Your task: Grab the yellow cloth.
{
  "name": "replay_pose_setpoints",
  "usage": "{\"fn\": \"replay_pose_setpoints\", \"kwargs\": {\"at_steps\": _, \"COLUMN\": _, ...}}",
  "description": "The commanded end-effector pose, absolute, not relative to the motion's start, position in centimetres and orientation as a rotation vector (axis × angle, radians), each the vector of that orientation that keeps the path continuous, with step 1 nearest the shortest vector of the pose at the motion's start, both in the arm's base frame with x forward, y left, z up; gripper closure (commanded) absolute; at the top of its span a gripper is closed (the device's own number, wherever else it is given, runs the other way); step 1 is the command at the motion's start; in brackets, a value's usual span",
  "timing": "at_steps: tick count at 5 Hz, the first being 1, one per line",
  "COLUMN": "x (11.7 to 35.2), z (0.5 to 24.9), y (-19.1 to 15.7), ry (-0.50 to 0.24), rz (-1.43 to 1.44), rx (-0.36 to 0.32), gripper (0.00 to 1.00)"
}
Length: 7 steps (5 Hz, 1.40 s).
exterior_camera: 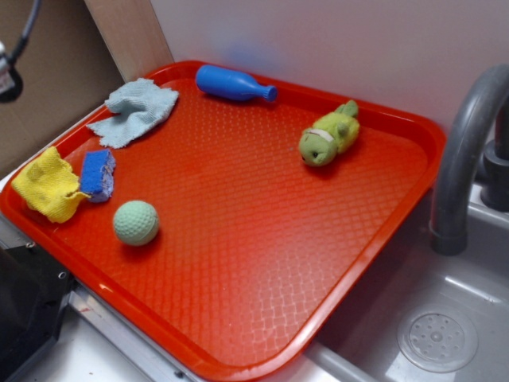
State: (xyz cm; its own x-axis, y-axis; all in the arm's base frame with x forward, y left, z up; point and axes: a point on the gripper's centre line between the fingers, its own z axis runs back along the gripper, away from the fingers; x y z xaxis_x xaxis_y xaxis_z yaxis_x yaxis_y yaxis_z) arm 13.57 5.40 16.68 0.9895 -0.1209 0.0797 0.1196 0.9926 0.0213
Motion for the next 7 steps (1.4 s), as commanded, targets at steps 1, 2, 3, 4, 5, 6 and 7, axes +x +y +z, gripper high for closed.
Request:
{"fn": "replay_pose_setpoints", "kwargs": {"at_steps": 1, "x": 12.0, "z": 13.6, "y": 7.5, "ry": -0.091, "rz": -0.162, "rx": 0.020, "gripper": 0.00}}
{"fn": "replay_pose_setpoints", "kwargs": {"at_steps": 2, "x": 12.0, "z": 13.6, "y": 7.5, "ry": -0.091, "rz": -0.162, "rx": 0.020, "gripper": 0.00}}
{"fn": "replay_pose_setpoints", "kwargs": {"at_steps": 3, "x": 12.0, "z": 13.6, "y": 7.5, "ry": -0.091, "rz": -0.162, "rx": 0.020, "gripper": 0.00}}
{"fn": "replay_pose_setpoints", "kwargs": {"at_steps": 4, "x": 11.6, "z": 10.8, "y": 10.6, "ry": -0.072, "rz": -0.123, "rx": 0.062, "gripper": 0.00}}
{"fn": "replay_pose_setpoints", "kwargs": {"at_steps": 5, "x": 11.8, "z": 9.1, "y": 12.3, "ry": -0.060, "rz": -0.128, "rx": 0.062, "gripper": 0.00}}
{"fn": "replay_pose_setpoints", "kwargs": {"at_steps": 6, "x": 12.8, "z": 7.0, "y": 12.8, "ry": -0.074, "rz": -0.177, "rx": 0.111, "gripper": 0.00}}
{"fn": "replay_pose_setpoints", "kwargs": {"at_steps": 7, "x": 13.0, "z": 6.3, "y": 12.3, "ry": -0.066, "rz": -0.179, "rx": 0.143, "gripper": 0.61}}
